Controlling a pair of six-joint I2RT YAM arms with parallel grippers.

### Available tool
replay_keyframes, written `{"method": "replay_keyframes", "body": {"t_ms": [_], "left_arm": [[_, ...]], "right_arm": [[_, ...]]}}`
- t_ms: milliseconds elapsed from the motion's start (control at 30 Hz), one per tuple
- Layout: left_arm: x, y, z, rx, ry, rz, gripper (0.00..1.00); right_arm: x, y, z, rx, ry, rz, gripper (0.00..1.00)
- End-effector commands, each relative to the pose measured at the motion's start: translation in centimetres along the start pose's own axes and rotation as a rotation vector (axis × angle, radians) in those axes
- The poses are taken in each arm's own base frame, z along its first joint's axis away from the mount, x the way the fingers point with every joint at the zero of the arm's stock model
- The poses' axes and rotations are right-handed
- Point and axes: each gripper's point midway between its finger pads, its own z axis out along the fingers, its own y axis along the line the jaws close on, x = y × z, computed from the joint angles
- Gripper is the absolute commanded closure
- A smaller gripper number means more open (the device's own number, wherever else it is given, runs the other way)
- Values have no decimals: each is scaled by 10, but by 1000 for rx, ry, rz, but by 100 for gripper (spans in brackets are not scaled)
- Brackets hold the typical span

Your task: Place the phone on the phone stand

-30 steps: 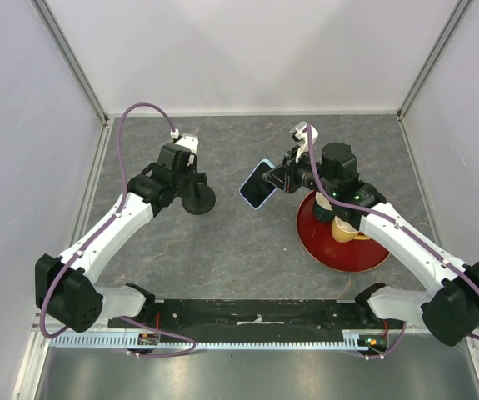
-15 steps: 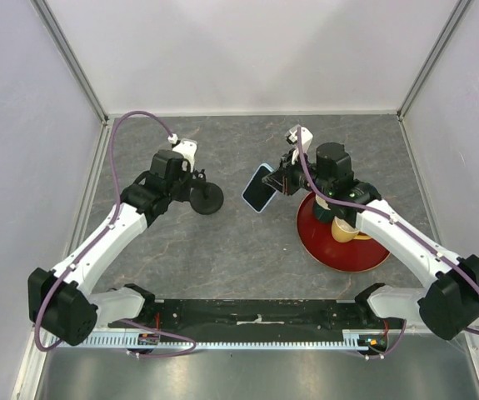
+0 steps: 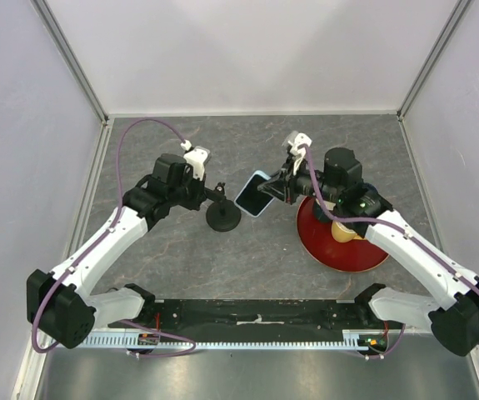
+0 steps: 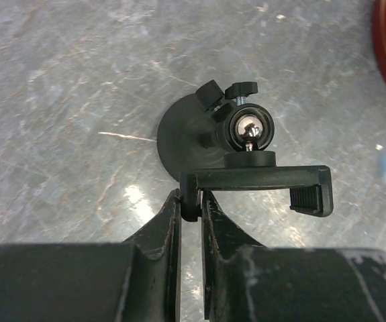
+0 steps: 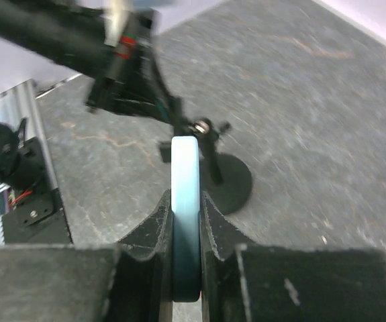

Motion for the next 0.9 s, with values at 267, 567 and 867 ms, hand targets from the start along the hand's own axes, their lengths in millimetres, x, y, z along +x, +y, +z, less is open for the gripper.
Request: {"method": "replay_keyframes", "body": {"t_ms": [267, 567, 867], "left_arm": [[-4, -61, -1, 221, -5, 93, 98], [-6, -64, -2, 236, -4, 85, 98], [-5, -70, -2, 271, 6, 93, 98]], "right_arm": [[-27, 134, 8, -535, -231, -502, 100], [-20, 142, 38, -777, -32, -615, 100], [-6, 133, 53, -797, -20, -711, 100]]}}
